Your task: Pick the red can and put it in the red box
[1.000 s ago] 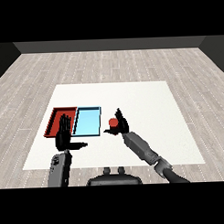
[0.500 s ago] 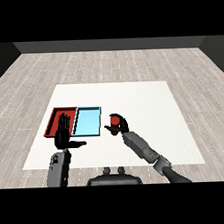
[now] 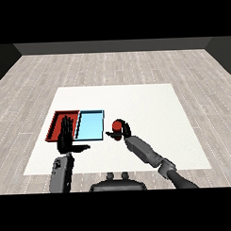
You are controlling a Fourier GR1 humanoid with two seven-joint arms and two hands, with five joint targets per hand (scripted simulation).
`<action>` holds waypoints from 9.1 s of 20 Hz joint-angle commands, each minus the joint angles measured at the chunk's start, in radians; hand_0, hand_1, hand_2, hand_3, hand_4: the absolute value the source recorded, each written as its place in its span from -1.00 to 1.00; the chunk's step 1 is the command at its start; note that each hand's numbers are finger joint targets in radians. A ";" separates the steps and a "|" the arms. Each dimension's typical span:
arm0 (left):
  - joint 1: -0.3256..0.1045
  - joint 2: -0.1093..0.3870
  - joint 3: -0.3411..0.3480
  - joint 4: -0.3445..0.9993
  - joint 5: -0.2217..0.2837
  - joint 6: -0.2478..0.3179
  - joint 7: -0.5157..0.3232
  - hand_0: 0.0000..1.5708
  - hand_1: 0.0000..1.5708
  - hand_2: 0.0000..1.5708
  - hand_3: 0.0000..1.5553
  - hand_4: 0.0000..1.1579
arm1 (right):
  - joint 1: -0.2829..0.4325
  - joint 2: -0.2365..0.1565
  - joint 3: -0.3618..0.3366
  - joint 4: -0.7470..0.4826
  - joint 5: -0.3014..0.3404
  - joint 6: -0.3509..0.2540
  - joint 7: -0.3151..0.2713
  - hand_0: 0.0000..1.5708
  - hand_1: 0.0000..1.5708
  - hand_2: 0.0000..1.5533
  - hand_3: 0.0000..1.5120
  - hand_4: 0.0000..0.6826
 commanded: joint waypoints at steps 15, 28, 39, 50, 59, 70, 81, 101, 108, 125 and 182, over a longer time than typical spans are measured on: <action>0.030 0.024 -0.001 -0.004 0.006 -0.033 -0.012 -1.00 -1.00 -1.00 -1.00 -1.00 | 0.031 -0.068 -0.076 -0.276 0.153 -0.130 0.028 0.97 0.97 0.88 0.83 0.70; -0.042 -0.034 -0.245 -0.107 -0.103 0.106 0.187 -1.00 -1.00 -1.00 -1.00 -1.00 | 0.122 -0.200 -0.124 -0.685 0.293 -0.178 0.121 0.89 0.89 0.85 0.85 0.85; -0.135 -0.034 -0.359 -0.080 -0.144 0.223 0.303 -1.00 -1.00 -1.00 -1.00 -1.00 | 0.214 -0.226 -0.251 -0.831 0.429 -0.079 0.192 0.84 0.84 0.82 0.83 0.86; -0.238 -0.034 -0.399 0.174 -0.089 0.280 0.231 -1.00 -1.00 -1.00 -1.00 -1.00 | 0.301 -0.111 -0.258 -0.916 0.605 -0.038 0.198 0.84 0.84 0.85 0.85 0.83; -0.245 -0.034 -0.437 0.278 -0.036 0.291 0.176 -1.00 -1.00 -1.00 -1.00 -1.00 | 0.239 -0.017 -0.351 -0.844 0.681 0.040 0.215 0.87 0.87 0.85 0.84 0.91; -0.417 -0.034 -0.540 0.424 0.112 0.414 0.155 -1.00 -1.00 -1.00 -1.00 -1.00 | 0.372 0.001 -0.361 -0.943 0.705 0.116 0.183 0.85 0.85 0.86 0.84 0.95; -0.358 -0.034 -0.584 0.330 0.125 0.408 0.198 -1.00 -1.00 -1.00 -1.00 -1.00 | 0.370 0.001 -0.193 -0.972 0.631 0.012 0.178 0.92 0.92 0.87 0.87 0.91; -0.430 -0.033 -0.682 0.455 0.296 0.712 0.101 1.00 1.00 0.99 0.90 0.94 | 0.184 0.001 -0.202 -0.802 0.558 -0.047 0.145 0.89 0.89 0.86 0.84 0.90; -0.395 -0.034 -0.575 0.357 0.197 0.657 0.097 1.00 1.00 0.99 0.91 0.96 | 0.296 0.001 -0.199 -0.886 0.583 0.017 0.153 0.90 0.90 0.85 0.84 0.87; -0.414 -0.034 -0.629 0.453 0.278 0.722 -0.075 1.00 1.00 1.00 0.92 0.96 | 0.290 0.002 -0.210 -0.903 0.670 -0.025 0.309 -1.00 -1.00 -1.00 -1.00 -1.00; -0.667 0.431 -0.214 1.477 -0.127 0.441 0.318 0.12 0.12 0.18 0.00 -0.11 | 0.612 -0.160 -0.646 -0.971 0.546 0.337 0.212 -1.00 -1.00 -1.00 -1.00 -1.00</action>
